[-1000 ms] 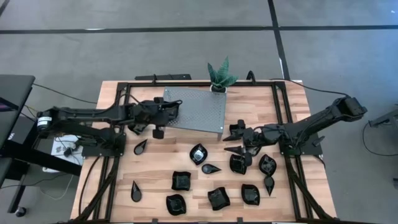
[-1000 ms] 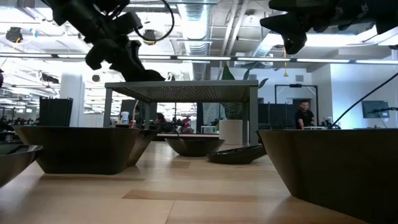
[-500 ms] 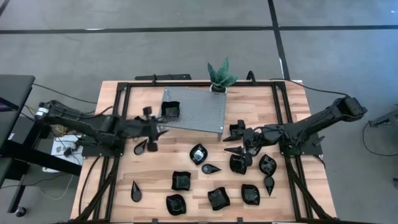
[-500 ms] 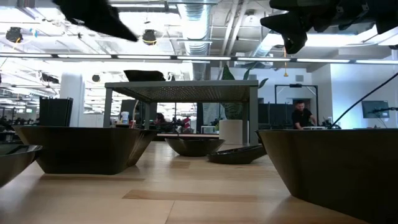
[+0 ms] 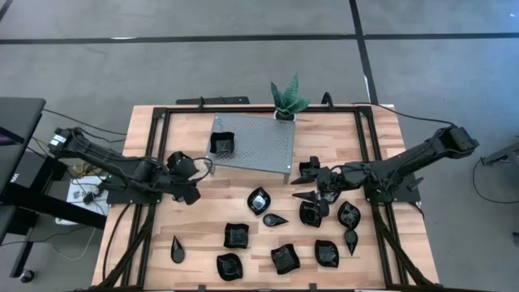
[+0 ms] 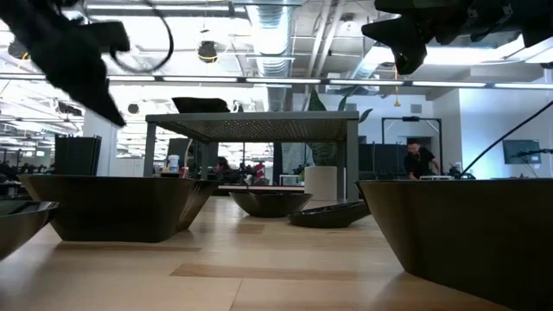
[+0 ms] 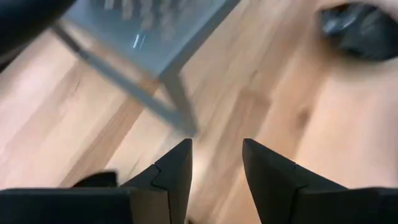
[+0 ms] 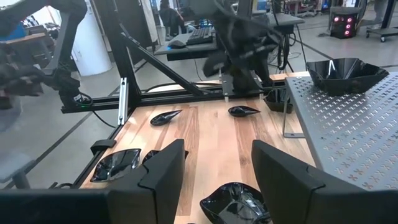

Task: Pick & Place Mini shaped plates
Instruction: Stack the black distorted square plate on top of the black distorted square plate on the shelf

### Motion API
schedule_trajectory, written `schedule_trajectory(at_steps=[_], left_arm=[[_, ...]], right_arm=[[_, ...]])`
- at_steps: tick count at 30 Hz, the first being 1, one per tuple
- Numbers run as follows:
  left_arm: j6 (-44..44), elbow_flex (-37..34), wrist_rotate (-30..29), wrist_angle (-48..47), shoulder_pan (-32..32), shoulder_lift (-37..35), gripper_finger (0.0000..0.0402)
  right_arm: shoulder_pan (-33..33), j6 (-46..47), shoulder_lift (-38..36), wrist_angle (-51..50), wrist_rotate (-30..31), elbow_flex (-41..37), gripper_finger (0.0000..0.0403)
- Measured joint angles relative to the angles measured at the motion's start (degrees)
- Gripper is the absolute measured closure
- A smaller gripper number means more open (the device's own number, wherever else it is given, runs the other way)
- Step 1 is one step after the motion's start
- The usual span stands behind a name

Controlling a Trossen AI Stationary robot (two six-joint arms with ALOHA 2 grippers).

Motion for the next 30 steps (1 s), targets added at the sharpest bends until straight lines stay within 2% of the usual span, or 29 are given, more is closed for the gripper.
schedule_trajectory(at_steps=[8, 14, 17, 23, 30], left_arm=[[-2.80, -7.81, 0.05, -0.42, 11.31, -0.02, 0.0259], [-8.79, -8.88, 0.06, -0.15, 19.39, -0.04, 0.0259], [-8.77, -8.88, 0.23, 0.03, 20.41, -0.04, 0.0259], [-10.55, -8.88, 4.32, 0.31, 19.15, -0.04, 0.0259], [-11.89, -10.36, 3.65, 0.42, 18.64, 2.01, 0.0259]], right_arm=[[0.00, -2.09, 0.00, 0.02, 0.00, 0.00, 0.0222], [0.00, -2.08, 0.00, 0.02, 0.02, 0.00, 0.0220], [-0.02, -2.05, 0.00, 0.02, 0.02, 0.00, 0.0222], [-0.04, -1.92, 0.00, -0.02, 0.02, 0.00, 0.0226], [-0.02, -1.92, 0.00, -0.02, 0.04, 0.00, 0.0225]])
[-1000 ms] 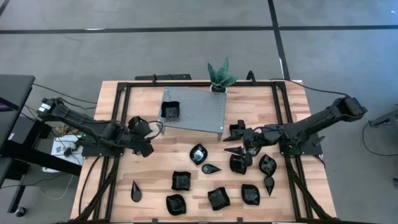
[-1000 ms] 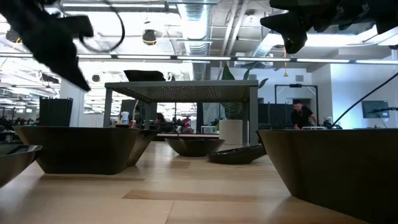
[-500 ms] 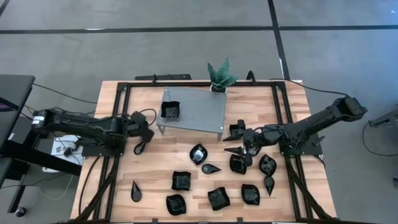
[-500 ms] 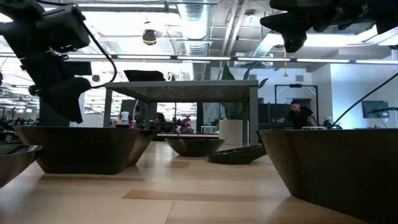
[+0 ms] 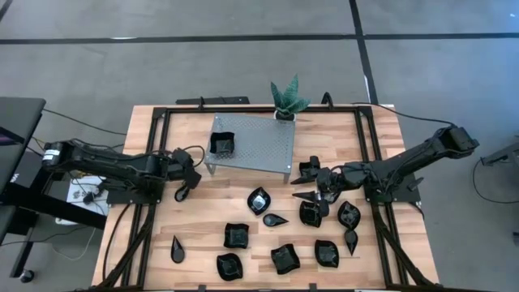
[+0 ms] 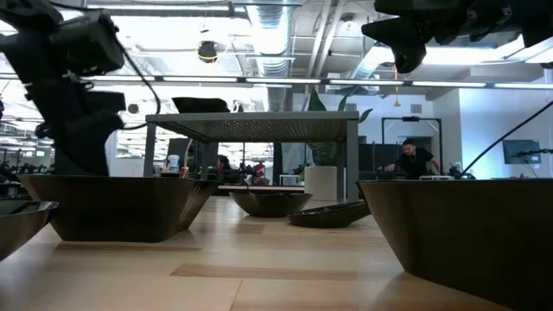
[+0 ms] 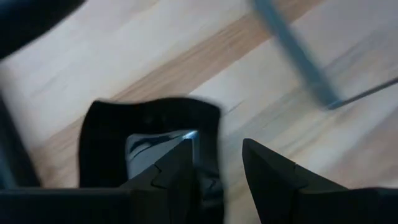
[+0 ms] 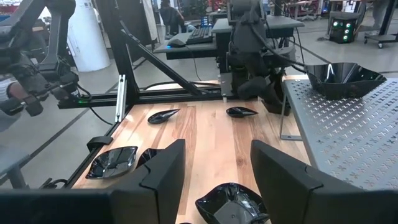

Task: Pick & Place Mini shaped plates
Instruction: Stack the black distorted square plate on top of the black distorted square plate on the shelf

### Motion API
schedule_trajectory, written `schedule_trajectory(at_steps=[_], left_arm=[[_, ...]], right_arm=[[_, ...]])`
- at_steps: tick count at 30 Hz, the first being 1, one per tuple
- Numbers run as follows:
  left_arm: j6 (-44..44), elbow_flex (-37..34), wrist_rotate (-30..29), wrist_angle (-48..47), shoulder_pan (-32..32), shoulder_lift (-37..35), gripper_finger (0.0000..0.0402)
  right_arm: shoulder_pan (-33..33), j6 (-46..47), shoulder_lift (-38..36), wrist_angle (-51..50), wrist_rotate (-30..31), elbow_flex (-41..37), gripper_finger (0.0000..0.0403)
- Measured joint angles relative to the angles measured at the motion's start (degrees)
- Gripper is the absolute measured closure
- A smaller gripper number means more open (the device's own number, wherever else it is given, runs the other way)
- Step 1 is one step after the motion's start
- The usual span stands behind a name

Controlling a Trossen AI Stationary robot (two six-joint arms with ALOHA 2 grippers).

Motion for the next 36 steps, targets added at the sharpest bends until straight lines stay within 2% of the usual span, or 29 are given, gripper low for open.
schedule_trajectory(at_steps=[9, 12, 16, 19, 24, 29, 36], left_arm=[[-4.92, -5.31, 2.15, 2.07, -0.02, 0.99, 0.0268], [-4.70, -5.40, 1.99, 2.60, -0.02, 1.01, 0.0302], [-4.62, -5.30, 2.62, 3.82, -0.16, 0.97, 0.0379], [-2.85, -3.25, 3.63, 3.89, -1.88, 0.97, 0.0393], [-2.47, 2.87, 3.04, 3.96, -7.17, 0.97, 0.0397], [-2.29, 9.44, 1.14, 3.88, -15.16, 0.97, 0.0397], [-3.20, 16.39, 4.40, 3.96, -28.61, 0.97, 0.0398]], right_arm=[[0.00, -0.13, 0.00, -0.02, 0.07, 0.00, 0.0226], [0.02, -0.15, 0.00, -0.01, 0.08, 0.00, 0.0225], [0.02, -0.15, 0.00, -0.01, 0.09, 0.00, 0.0227], [0.02, -0.14, 0.00, -0.02, 0.09, 0.00, 0.0229], [0.02, -0.07, 0.00, 0.00, 0.09, 0.00, 0.0229], [0.11, 0.00, 0.02, -0.02, 0.09, 0.00, 0.0231], [0.09, 0.00, 0.02, -0.02, 0.09, 0.00, 0.0231]])
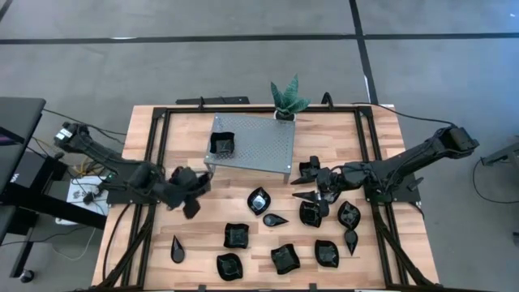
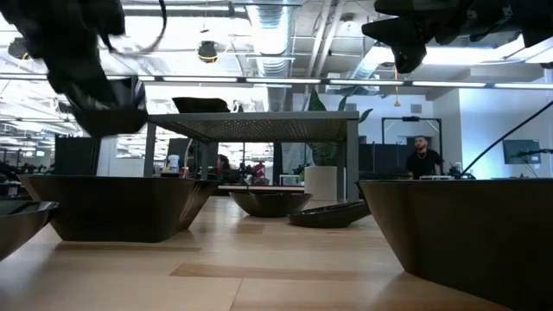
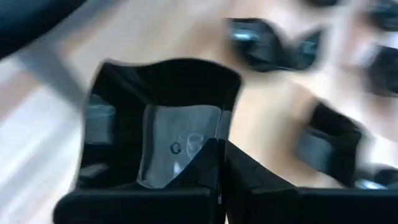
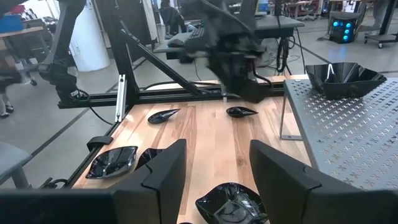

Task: Pick & Place Mini shaped plates
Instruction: Stack the black distorted square plate on top of the black distorted square plate on the shelf

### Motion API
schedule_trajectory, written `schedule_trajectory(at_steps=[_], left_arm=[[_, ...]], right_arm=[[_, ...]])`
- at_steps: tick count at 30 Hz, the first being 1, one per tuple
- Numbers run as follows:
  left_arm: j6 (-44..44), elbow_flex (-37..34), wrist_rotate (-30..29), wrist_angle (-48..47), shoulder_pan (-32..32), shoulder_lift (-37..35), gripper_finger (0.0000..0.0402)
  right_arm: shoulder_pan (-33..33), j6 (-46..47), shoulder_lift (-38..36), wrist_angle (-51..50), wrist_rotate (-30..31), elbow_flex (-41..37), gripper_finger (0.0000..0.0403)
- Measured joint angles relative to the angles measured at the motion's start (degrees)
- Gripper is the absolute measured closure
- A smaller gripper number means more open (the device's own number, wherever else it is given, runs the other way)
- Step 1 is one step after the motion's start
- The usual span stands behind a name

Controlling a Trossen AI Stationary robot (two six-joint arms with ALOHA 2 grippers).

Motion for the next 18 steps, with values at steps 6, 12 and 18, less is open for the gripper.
schedule_trajectory(at_steps=[6, 12, 18], left_arm=[[5.42, 5.35, -2.81, 3.15, -7.30, 0.07, 0.0398], [42.79, 7.58, -8.69, 21.72, -5.52, 0.94, 0.0395], [60.46, 8.02, -10.10, 25.88, 5.18, 2.34, 0.0392]], right_arm=[[0.00, 0.00, 0.00, 0.02, 0.00, 0.00, 0.0232], [0.00, 0.00, 0.00, 0.09, 0.00, 0.00, 0.0234], [0.00, 0.00, 0.00, 0.07, -0.01, 0.00, 0.0233]])
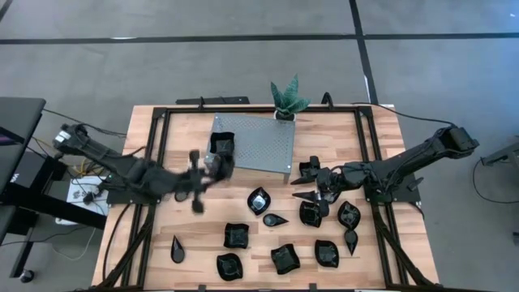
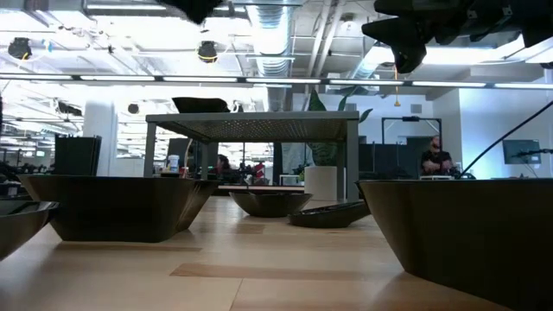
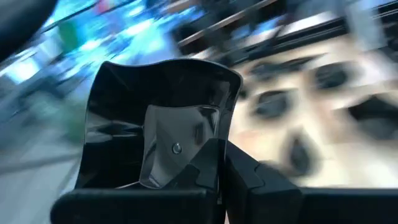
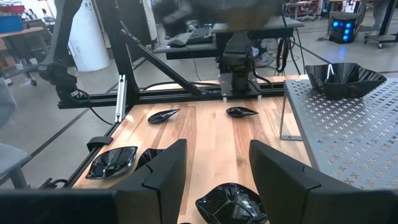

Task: Pick & Place Mini shaped plates
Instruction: Stack the black distorted square plate on top of the black distorted square plate on the shelf

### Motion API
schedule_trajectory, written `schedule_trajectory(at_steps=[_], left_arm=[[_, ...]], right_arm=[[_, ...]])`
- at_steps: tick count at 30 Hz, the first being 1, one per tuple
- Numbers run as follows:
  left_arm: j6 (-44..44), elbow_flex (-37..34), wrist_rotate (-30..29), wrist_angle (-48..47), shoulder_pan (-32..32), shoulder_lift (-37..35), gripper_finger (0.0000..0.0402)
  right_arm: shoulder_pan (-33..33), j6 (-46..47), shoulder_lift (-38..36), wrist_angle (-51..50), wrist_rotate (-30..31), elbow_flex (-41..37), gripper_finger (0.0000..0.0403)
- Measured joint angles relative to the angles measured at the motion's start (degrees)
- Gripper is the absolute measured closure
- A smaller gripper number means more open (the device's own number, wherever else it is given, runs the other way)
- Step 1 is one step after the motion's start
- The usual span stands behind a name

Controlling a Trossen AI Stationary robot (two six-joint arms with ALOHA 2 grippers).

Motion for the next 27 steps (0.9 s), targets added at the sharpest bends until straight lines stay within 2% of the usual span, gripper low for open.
schedule_trajectory(at_steps=[5, 11, 16, 22, 27], left_arm=[[-0.19, 0.00, 0.41, -3.67, 13.32, -0.07, 0.0391], [-2.27, -2.77, 14.57, -7.78, 24.99, -0.05, 0.0394], [-2.60, -5.56, 15.27, -7.67, 28.40, -0.04, 0.0388], [-2.60, -5.90, 15.32, -6.56, 28.53, -0.04, 0.0388], [-0.71, -5.91, 15.30, -5.75, 28.53, 0.81, 0.0365]], right_arm=[[0.00, -0.01, 0.00, 0.01, -0.01, 0.00, 0.0233], [0.00, -0.02, 0.00, -0.04, -0.01, 0.00, 0.0233], [0.00, -0.02, 0.00, -0.02, -0.01, 0.00, 0.0232], [0.00, -0.06, 0.00, -0.02, -0.01, 0.00, 0.0234], [-0.02, -0.15, 0.00, -0.02, -0.01, 0.00, 0.0232]])
